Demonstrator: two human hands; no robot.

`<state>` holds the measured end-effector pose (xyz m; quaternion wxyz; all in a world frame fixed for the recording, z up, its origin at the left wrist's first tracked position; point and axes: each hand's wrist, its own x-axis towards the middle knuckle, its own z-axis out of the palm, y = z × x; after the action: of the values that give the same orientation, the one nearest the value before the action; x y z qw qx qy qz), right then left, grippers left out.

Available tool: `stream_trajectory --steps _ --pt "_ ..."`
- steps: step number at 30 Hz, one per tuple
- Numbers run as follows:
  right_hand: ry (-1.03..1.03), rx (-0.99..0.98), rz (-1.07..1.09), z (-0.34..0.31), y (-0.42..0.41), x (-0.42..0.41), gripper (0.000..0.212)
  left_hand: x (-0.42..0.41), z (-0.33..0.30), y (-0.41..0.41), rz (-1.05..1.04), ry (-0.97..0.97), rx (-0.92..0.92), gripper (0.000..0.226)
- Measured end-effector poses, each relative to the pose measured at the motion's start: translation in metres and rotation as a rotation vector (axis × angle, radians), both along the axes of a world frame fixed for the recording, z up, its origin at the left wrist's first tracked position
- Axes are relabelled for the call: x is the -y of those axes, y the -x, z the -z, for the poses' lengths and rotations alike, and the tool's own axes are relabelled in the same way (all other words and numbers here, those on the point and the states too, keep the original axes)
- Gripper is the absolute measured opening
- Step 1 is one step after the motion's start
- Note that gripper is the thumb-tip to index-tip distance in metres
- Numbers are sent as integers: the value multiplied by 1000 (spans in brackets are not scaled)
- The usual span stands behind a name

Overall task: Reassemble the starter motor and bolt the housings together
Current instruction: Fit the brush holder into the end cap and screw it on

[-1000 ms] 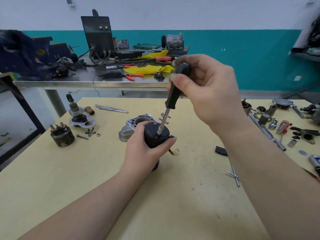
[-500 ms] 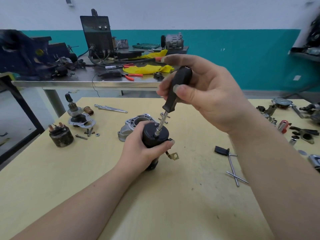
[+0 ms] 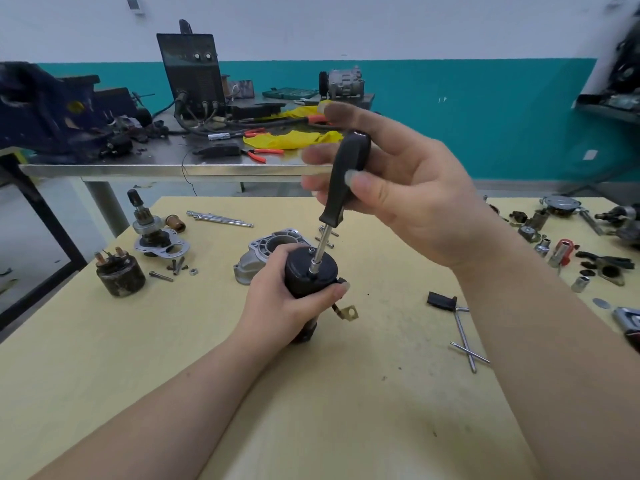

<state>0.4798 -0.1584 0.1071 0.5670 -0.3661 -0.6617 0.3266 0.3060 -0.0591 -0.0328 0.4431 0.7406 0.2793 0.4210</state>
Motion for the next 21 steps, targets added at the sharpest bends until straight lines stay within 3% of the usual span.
stream_trajectory --steps 3,7,9,11,16,21 --pt "-58 18 137 -1 2 -1 44 3 0 -3 -33 -11 5 62" --pt "-236 80 736 11 27 -10 19 15 4 -14 -209 -50 34 60" --pt "-343 171 906 16 33 -12 13 17 5 -15 -216 -76 32 58" --pt "-291 182 731 12 27 -12 10 15 5 -12 -191 -93 36 57" --pt "-30 128 140 -4 -1 -3 45 7 2 -7 -128 -94 9 57" --pt "39 132 -67 -5 -14 4 53 2 2 -3 -46 -58 4 60"
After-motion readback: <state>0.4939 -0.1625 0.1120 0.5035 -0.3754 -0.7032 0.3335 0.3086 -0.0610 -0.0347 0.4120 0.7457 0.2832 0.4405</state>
